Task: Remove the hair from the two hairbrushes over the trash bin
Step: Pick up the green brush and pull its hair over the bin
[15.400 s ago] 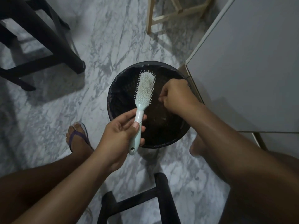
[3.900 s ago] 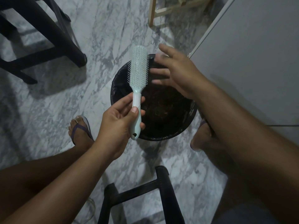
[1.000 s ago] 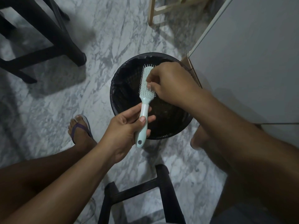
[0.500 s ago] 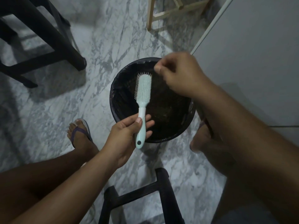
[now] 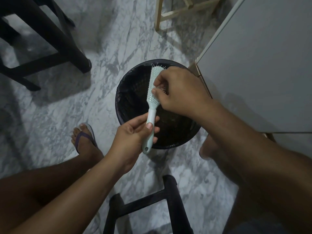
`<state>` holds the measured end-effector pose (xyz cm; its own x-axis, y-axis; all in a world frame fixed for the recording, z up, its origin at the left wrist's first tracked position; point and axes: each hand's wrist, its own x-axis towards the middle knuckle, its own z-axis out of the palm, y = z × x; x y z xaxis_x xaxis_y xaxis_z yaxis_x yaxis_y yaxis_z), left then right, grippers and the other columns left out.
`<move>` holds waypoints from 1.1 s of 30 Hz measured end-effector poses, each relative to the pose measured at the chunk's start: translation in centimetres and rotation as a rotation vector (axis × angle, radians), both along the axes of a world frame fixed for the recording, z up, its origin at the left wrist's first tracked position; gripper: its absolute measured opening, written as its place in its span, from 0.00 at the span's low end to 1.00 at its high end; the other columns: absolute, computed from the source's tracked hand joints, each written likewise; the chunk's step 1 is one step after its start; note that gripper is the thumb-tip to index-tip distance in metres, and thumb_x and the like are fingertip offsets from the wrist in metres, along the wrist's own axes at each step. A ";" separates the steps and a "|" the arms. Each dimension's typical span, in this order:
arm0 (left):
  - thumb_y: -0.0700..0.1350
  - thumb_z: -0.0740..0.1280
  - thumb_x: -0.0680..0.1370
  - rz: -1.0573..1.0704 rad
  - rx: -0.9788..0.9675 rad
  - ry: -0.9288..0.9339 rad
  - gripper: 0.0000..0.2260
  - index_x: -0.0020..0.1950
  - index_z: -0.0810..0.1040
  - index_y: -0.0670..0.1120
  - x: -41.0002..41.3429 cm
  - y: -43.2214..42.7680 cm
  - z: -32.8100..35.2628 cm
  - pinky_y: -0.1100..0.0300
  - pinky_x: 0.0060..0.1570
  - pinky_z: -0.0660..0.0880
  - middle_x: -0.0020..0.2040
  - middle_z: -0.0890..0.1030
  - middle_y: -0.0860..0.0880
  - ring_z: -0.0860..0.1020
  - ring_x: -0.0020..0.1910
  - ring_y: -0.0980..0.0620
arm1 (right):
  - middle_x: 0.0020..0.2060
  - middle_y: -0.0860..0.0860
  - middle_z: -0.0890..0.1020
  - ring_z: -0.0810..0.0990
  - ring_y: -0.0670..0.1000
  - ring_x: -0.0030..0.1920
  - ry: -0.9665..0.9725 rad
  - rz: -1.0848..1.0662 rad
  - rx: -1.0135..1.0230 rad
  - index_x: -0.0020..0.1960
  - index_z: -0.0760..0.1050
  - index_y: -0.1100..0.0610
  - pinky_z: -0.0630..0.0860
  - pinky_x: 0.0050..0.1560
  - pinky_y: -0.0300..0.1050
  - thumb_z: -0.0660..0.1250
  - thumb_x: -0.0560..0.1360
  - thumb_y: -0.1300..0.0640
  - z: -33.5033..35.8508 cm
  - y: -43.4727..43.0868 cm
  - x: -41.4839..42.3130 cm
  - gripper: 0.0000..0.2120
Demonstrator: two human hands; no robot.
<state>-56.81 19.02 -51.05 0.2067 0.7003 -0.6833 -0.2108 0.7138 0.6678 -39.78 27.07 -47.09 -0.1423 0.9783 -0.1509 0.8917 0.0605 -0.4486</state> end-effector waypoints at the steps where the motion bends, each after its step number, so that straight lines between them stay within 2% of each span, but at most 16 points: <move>1: 0.37 0.65 0.81 -0.011 0.018 0.020 0.12 0.62 0.81 0.49 0.0 -0.1 0.0 0.60 0.42 0.81 0.57 0.86 0.50 0.84 0.46 0.55 | 0.51 0.46 0.80 0.80 0.50 0.51 -0.034 0.000 -0.008 0.52 0.79 0.47 0.78 0.52 0.52 0.69 0.74 0.43 0.1 0.0 -0.1 0.11; 5: 0.38 0.65 0.81 -0.069 0.074 0.094 0.14 0.66 0.79 0.48 -0.1 -0.6 -0.2 0.61 0.42 0.79 0.57 0.86 0.50 0.83 0.43 0.55 | 0.52 0.48 0.81 0.81 0.52 0.51 -0.102 -0.019 -0.057 0.52 0.81 0.49 0.78 0.51 0.51 0.71 0.74 0.43 -0.1 0.1 -0.3 0.12; 7: 0.38 0.64 0.82 -0.093 0.066 0.113 0.15 0.67 0.79 0.47 0.0 -0.9 -0.3 0.62 0.42 0.79 0.55 0.86 0.50 0.83 0.42 0.55 | 0.50 0.50 0.83 0.82 0.54 0.49 -0.133 0.006 -0.063 0.51 0.82 0.51 0.80 0.49 0.53 0.70 0.76 0.47 -0.5 -0.1 -0.8 0.09; 10: 0.38 0.63 0.82 -0.107 -0.011 0.082 0.14 0.67 0.79 0.43 0.2 -1.0 -0.3 0.62 0.38 0.79 0.48 0.85 0.50 0.81 0.40 0.53 | 0.48 0.51 0.83 0.83 0.55 0.47 -0.142 0.055 -0.102 0.50 0.83 0.52 0.81 0.48 0.54 0.68 0.79 0.52 -1.5 -0.5 -1.3 0.06; 12: 0.39 0.62 0.83 -0.106 -0.034 0.070 0.14 0.67 0.79 0.43 0.1 -1.0 -0.3 0.61 0.38 0.79 0.47 0.84 0.50 0.80 0.39 0.53 | 0.45 0.49 0.85 0.83 0.50 0.45 0.031 -0.033 -0.160 0.48 0.83 0.52 0.81 0.50 0.51 0.68 0.78 0.53 -1.8 -0.1 -0.8 0.06; 14: 0.38 0.62 0.83 -0.085 -0.036 0.065 0.13 0.66 0.80 0.44 -0.1 -1.0 -0.4 0.61 0.39 0.78 0.51 0.85 0.48 0.81 0.40 0.54 | 0.41 0.45 0.85 0.82 0.42 0.39 0.262 -0.170 -0.162 0.47 0.84 0.54 0.80 0.47 0.40 0.68 0.78 0.56 -1.3 0.7 0.0 0.06; 16: 0.39 0.63 0.82 -0.060 -0.021 0.072 0.13 0.65 0.80 0.47 -0.3 -1.0 -0.5 0.59 0.41 0.78 0.56 0.86 0.49 0.81 0.42 0.54 | 0.42 0.46 0.86 0.83 0.41 0.35 0.438 -0.255 -0.108 0.50 0.83 0.57 0.77 0.40 0.32 0.66 0.80 0.59 -0.1 1.5 0.9 0.07; 17: 0.39 0.64 0.82 -0.053 -0.011 0.079 0.13 0.65 0.80 0.47 -0.4 -0.9 -0.6 0.59 0.42 0.78 0.57 0.86 0.50 0.81 0.43 0.54 | 0.44 0.46 0.87 0.84 0.42 0.37 0.457 -0.253 -0.082 0.51 0.83 0.57 0.78 0.40 0.31 0.66 0.80 0.60 0.3 1.8 1.3 0.07; 20: 0.38 0.64 0.81 -0.036 0.003 0.051 0.14 0.66 0.80 0.46 -0.6 -0.7 -0.5 0.58 0.42 0.78 0.59 0.85 0.50 0.82 0.45 0.55 | 0.49 0.44 0.85 0.83 0.42 0.47 0.235 -0.097 -0.056 0.54 0.84 0.51 0.80 0.53 0.39 0.69 0.78 0.57 0.1 1.5 1.9 0.08; 22: 0.37 0.64 0.81 -0.025 -0.002 0.018 0.15 0.67 0.79 0.45 -0.6 -0.6 -0.4 0.58 0.41 0.77 0.60 0.85 0.49 0.81 0.45 0.55 | 0.50 0.45 0.82 0.80 0.44 0.47 0.093 -0.020 -0.061 0.53 0.84 0.48 0.79 0.54 0.47 0.71 0.76 0.51 -0.7 0.9 1.6 0.07; 25: 0.35 0.64 0.81 0.001 0.016 0.004 0.16 0.67 0.79 0.45 -0.8 -0.4 -0.3 0.59 0.39 0.76 0.59 0.85 0.50 0.80 0.44 0.55 | 0.54 0.47 0.78 0.80 0.49 0.51 0.006 0.012 -0.031 0.54 0.82 0.49 0.79 0.54 0.54 0.70 0.76 0.47 -0.8 0.8 1.0 0.10; 29: 0.35 0.63 0.81 -0.033 0.083 0.044 0.17 0.68 0.79 0.46 -1.3 0.0 -0.2 0.59 0.39 0.76 0.56 0.86 0.53 0.79 0.42 0.57 | 0.58 0.49 0.77 0.79 0.52 0.54 -0.075 0.078 -0.020 0.58 0.80 0.49 0.79 0.54 0.55 0.71 0.74 0.43 -0.2 0.8 1.0 0.16; 33: 0.35 0.63 0.81 -0.082 0.103 0.058 0.17 0.68 0.78 0.47 -1.6 -0.1 0.1 0.60 0.40 0.77 0.57 0.85 0.53 0.79 0.41 0.57 | 0.55 0.47 0.77 0.79 0.50 0.52 -0.044 0.052 0.018 0.56 0.82 0.48 0.78 0.51 0.52 0.73 0.73 0.43 0.0 0.4 1.0 0.14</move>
